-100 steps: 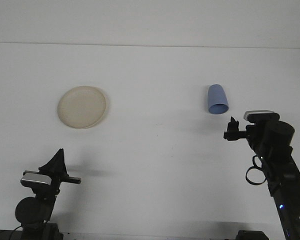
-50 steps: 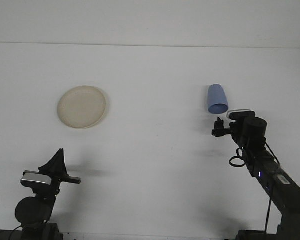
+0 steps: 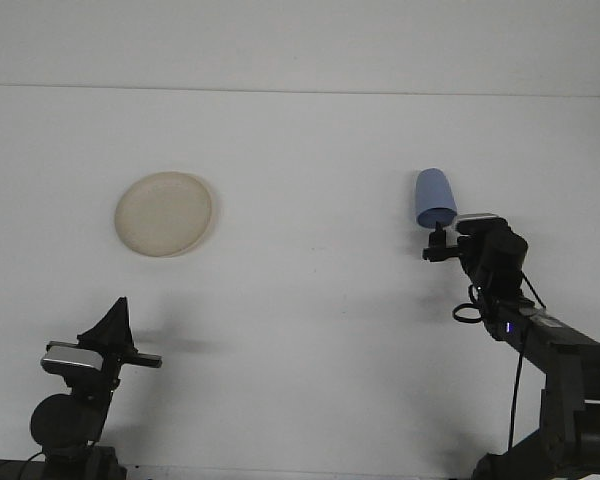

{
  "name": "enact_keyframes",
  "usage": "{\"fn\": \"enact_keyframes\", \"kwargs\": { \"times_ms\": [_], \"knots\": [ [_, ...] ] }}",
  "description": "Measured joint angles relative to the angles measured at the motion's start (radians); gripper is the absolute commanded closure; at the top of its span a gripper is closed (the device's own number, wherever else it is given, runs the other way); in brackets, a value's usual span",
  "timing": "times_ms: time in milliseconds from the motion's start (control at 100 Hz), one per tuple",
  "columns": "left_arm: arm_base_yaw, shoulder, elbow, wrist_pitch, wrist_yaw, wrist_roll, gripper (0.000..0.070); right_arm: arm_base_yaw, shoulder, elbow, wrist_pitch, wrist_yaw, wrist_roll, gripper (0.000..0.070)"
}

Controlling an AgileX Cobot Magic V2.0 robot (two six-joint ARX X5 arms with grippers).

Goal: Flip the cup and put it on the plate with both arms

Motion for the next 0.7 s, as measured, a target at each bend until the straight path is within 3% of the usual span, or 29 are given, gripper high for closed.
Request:
{"fn": "enact_keyframes", "kwargs": {
  "times_ms": [600,650,700],
  "knots": [
    [0.000,0.000,0.000,0.000,0.000,0.000,0.0688,-0.031,0.222,0.225,0.032,-0.095,0.000,0.0211],
    [0.000,0.000,0.000,0.000,0.000,0.000,0.0688,-0.031,0.241,0.241,0.032,-0.113,0.003,0.0242],
    [0.000,0.000,0.000,0.000,0.000,0.000,0.0688,-0.031,0.256,0.253,0.032,-0.120,0.005,0.0334]
  ]
}}
